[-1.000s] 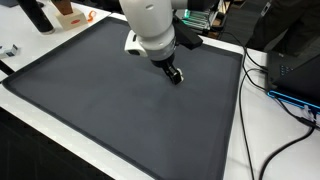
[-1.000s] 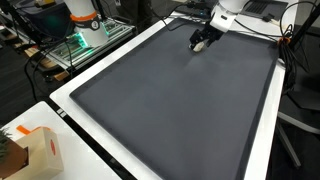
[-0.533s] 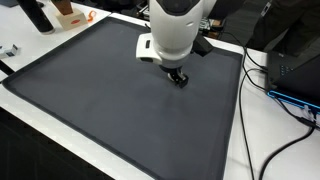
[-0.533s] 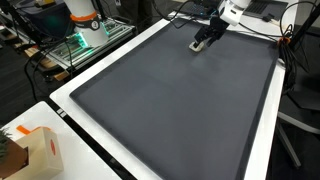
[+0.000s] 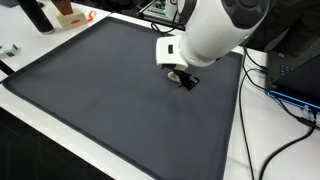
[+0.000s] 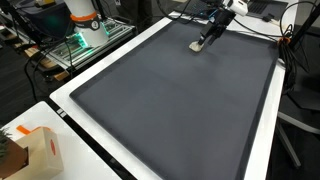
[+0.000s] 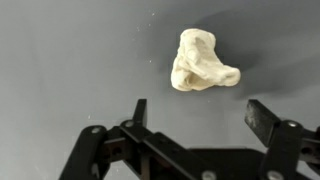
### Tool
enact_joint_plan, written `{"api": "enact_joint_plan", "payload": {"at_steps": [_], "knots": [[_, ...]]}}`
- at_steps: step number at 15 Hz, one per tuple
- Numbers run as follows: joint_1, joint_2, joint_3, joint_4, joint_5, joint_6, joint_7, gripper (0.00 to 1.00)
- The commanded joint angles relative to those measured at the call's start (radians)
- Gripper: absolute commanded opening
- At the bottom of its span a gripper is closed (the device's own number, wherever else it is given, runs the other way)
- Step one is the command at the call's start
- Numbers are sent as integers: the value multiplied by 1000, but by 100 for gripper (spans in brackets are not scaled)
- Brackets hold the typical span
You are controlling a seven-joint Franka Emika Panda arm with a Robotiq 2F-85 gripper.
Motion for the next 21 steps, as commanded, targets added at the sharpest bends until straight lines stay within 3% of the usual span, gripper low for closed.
{"api": "enact_joint_plan", "payload": {"at_steps": [1, 11, 21], "knots": [[41, 27, -8, 36, -66, -33, -12, 100], [95, -5, 5, -24, -184, 7, -91, 100], [99, -74, 33, -147, -203, 79, -251, 100]]}}
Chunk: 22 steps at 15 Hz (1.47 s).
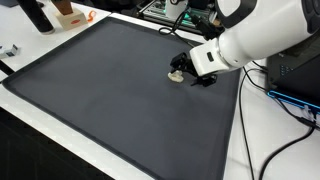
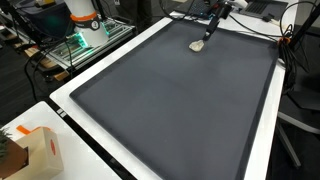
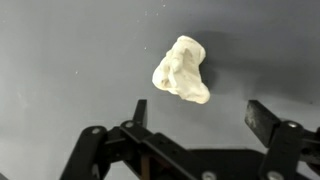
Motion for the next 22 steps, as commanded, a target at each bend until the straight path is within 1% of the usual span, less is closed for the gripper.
{"api": "enact_joint_plan", "payload": {"at_steps": [1, 7, 12, 16, 22], "knots": [[-4, -69, 13, -112, -23, 59, -50, 100], [-13, -145, 25, -220, -33, 124, -133, 100], [-36, -217, 49, -313, -31, 185, -231, 100], [-72, -287, 76, -391, -13, 254, -323, 100], [-158, -398, 132, -498, 54, 365, -481, 100]]}}
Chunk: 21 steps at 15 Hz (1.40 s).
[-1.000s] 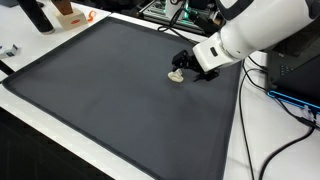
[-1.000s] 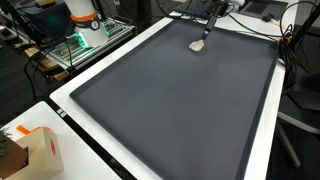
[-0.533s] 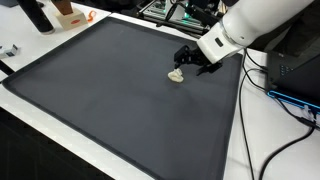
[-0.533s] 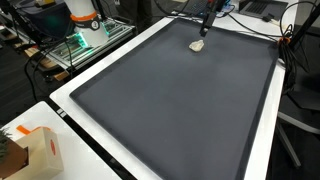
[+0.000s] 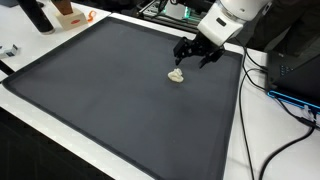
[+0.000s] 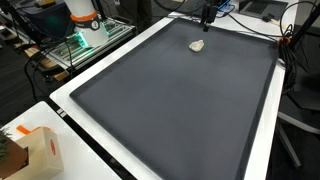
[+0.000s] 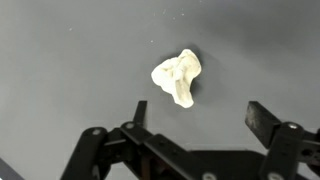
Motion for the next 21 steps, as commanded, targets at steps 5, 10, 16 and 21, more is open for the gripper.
{"api": "enact_joint_plan", "payload": {"at_steps": [5, 10, 16, 21], "knots": [[-135, -170, 79, -157, 178, 111, -214, 100], [-195, -248, 96, -172, 324, 89, -331, 100], [-224, -300, 88, -148, 409, 58, -384, 100], [-217, -285, 82, -119, 385, 60, -360, 100]]}}
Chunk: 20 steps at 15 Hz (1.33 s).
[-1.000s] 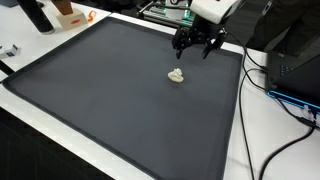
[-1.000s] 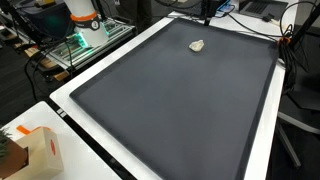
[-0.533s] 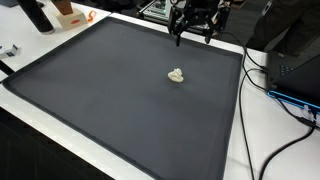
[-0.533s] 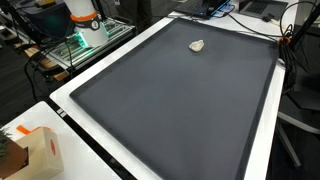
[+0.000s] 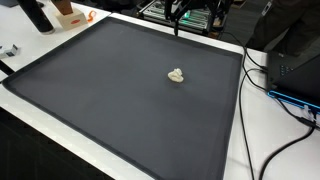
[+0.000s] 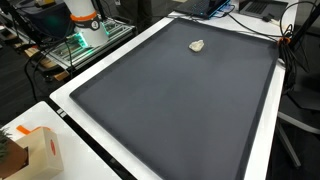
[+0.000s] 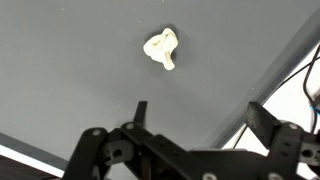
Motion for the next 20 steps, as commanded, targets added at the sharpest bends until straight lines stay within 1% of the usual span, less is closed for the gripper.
{"api": "enact_joint_plan", "payload": {"at_steps": [1, 4, 6, 9, 10, 14, 18, 20], "knots": [[-3, 1, 4, 3, -1, -3, 2, 100], [-3, 1, 4, 3, -1, -4, 1, 100], [-11, 22, 5, -2, 9, 16, -40, 100], [-12, 56, 3, -33, 2, 75, -47, 100], [-9, 69, -2, -43, -15, 100, -26, 100], [-7, 125, -4, -79, -37, 204, -28, 100], [-4, 180, -10, -95, -68, 256, -23, 100], [1, 202, -17, -92, -94, 260, -14, 100]]}}
